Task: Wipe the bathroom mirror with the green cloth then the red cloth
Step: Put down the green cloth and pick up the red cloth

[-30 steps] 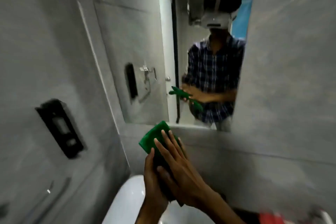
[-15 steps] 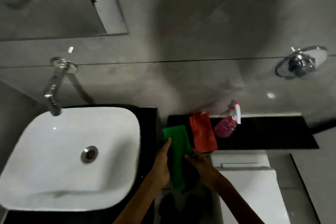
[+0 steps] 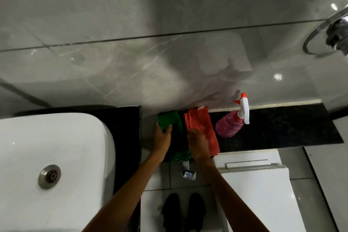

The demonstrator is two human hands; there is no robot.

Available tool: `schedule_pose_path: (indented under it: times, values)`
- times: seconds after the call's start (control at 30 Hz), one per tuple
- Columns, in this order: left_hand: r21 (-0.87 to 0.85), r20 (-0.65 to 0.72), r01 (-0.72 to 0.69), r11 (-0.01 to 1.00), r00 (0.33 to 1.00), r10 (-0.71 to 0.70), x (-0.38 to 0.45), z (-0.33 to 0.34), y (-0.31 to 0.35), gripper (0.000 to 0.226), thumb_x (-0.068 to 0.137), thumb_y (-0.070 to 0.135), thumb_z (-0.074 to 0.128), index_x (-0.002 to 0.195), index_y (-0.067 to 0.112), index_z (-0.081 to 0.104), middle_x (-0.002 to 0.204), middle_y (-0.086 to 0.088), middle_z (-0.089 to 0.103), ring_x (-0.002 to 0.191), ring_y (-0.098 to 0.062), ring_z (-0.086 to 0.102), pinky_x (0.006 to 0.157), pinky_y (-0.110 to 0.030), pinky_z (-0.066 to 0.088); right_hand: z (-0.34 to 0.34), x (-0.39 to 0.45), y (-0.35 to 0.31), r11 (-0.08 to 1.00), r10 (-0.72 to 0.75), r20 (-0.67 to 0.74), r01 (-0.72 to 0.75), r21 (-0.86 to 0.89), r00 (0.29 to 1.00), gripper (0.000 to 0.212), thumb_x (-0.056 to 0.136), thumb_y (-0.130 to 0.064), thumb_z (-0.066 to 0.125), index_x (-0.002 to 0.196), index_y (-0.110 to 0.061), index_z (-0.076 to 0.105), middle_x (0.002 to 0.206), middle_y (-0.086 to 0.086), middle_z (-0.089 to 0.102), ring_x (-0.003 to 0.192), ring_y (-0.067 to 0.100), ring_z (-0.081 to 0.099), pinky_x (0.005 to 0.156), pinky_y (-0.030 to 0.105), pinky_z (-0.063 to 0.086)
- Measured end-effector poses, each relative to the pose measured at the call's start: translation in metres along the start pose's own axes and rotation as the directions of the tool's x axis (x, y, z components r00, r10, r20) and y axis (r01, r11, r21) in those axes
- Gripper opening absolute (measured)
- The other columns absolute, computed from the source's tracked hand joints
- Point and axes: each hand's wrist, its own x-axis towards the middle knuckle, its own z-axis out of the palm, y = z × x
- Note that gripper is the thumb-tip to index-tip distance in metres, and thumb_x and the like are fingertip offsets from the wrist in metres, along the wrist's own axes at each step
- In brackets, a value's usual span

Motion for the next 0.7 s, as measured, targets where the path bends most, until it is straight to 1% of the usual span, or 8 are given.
schedule_pose_path:
  times: [0.07, 0.13, 0.27, 0.33, 0.4, 0.53, 0.63, 0.7]
  values:
    - [0.142, -0.098, -0.189, 0.972, 0.974, 0.204, -0.014, 0.009, -0.006, 0.055, 0.101, 0.011, 0.061, 0.152, 0.003, 0.044, 0.152, -0.020, 0.051, 0.140, -0.033, 0.051, 0.116, -0.042, 0.043, -0.013, -0.008, 0.010, 0.992, -0.050, -0.086, 0.039, -0.120, 0.995, 0.025, 0.102, 0.000, 0.048, 0.104, -0.013, 0.069, 0.093, 0.003, 0.069, 0.079, 0.007, 0.064, 0.068, 0.029, 0.054]
    - [0.102, -0.016, -0.298, 0.949, 0.954, 0.301, -0.023, 0.023, -0.010, 0.048, 0.103, 0.009, 0.056, 0.150, 0.008, 0.049, 0.150, -0.013, 0.055, 0.132, -0.027, 0.058, 0.105, -0.032, 0.050, -0.026, -0.008, 0.020, 0.942, -0.096, -0.160, 0.037, -0.334, 0.983, 0.029, 0.099, -0.003, 0.053, 0.127, -0.006, 0.063, 0.130, 0.014, 0.063, 0.117, 0.025, 0.061, 0.095, 0.046, 0.057]
    - [-0.058, 0.243, -0.106, 0.993, 0.963, 0.117, -0.022, 0.056, -0.006, 0.043, 0.107, 0.011, 0.049, 0.150, 0.009, 0.049, 0.128, -0.001, 0.067, 0.111, -0.012, 0.065, 0.097, -0.023, 0.055, -0.038, 0.008, 0.023, 0.823, -0.033, -0.110, -0.035, -0.567, 0.993, 0.052, 0.104, -0.019, 0.056, 0.152, -0.007, 0.041, 0.155, 0.019, 0.044, 0.141, 0.038, 0.045, 0.114, 0.051, 0.046]
    - [-0.061, 0.235, -0.001, 0.998, 0.972, 0.015, -0.018, 0.070, -0.006, 0.043, 0.107, 0.013, 0.047, 0.150, 0.010, 0.048, 0.126, -0.005, 0.065, 0.113, -0.021, 0.064, 0.101, -0.036, 0.053, -0.032, 0.014, 0.022, 0.768, -0.009, -0.047, -0.023, -0.640, 0.999, 0.060, 0.105, -0.019, 0.055, 0.158, -0.006, 0.030, 0.159, 0.019, 0.039, 0.146, 0.037, 0.041, 0.117, 0.050, 0.043]
    - [-0.090, 0.193, 0.084, 0.992, 0.979, -0.066, -0.012, 0.082, -0.010, 0.038, 0.106, 0.013, 0.047, 0.143, 0.010, 0.054, 0.119, -0.008, 0.066, 0.108, -0.028, 0.064, 0.090, -0.036, 0.053, -0.025, 0.019, 0.022, 0.744, -0.005, -0.061, -0.037, -0.668, 0.998, 0.062, 0.105, -0.017, 0.055, 0.158, -0.005, 0.027, 0.158, 0.020, 0.040, 0.146, 0.038, 0.042, 0.117, 0.050, 0.043]
    - [-0.204, 0.169, 0.215, 0.955, 0.969, -0.182, 0.002, 0.098, -0.003, 0.030, 0.103, 0.012, 0.052, 0.127, 0.001, 0.065, 0.109, -0.013, 0.071, 0.093, -0.026, 0.067, 0.067, -0.027, 0.051, -0.021, 0.032, 0.019, 0.819, 0.022, -0.122, -0.088, -0.567, 0.992, 0.058, 0.106, -0.014, 0.053, 0.157, -0.003, 0.028, 0.150, 0.023, 0.047, 0.137, 0.040, 0.050, 0.112, 0.051, 0.048]
    - [-0.253, 0.201, 0.308, 0.917, 0.944, -0.262, 0.009, 0.106, 0.008, 0.039, 0.101, 0.018, 0.059, 0.134, -0.003, 0.063, 0.130, -0.024, 0.068, 0.120, -0.039, 0.067, 0.098, -0.042, 0.056, -0.026, 0.036, 0.015, 0.959, 0.055, -0.124, -0.087, -0.270, 0.991, 0.032, 0.105, -0.015, 0.054, 0.134, 0.000, 0.054, 0.135, 0.024, 0.059, 0.119, 0.038, 0.063, 0.101, 0.049, 0.055]
    - [-0.272, 0.218, 0.305, 0.913, 0.943, -0.250, 0.000, 0.100, 0.014, 0.040, 0.101, 0.020, 0.059, 0.134, -0.002, 0.064, 0.132, -0.026, 0.068, 0.123, -0.042, 0.066, 0.105, -0.047, 0.054, -0.039, 0.029, 0.006, 0.993, 0.056, -0.137, -0.069, -0.093, 0.989, 0.022, 0.104, -0.014, 0.055, 0.120, 0.000, 0.062, 0.123, 0.022, 0.065, 0.105, 0.032, 0.065, 0.093, 0.042, 0.054]
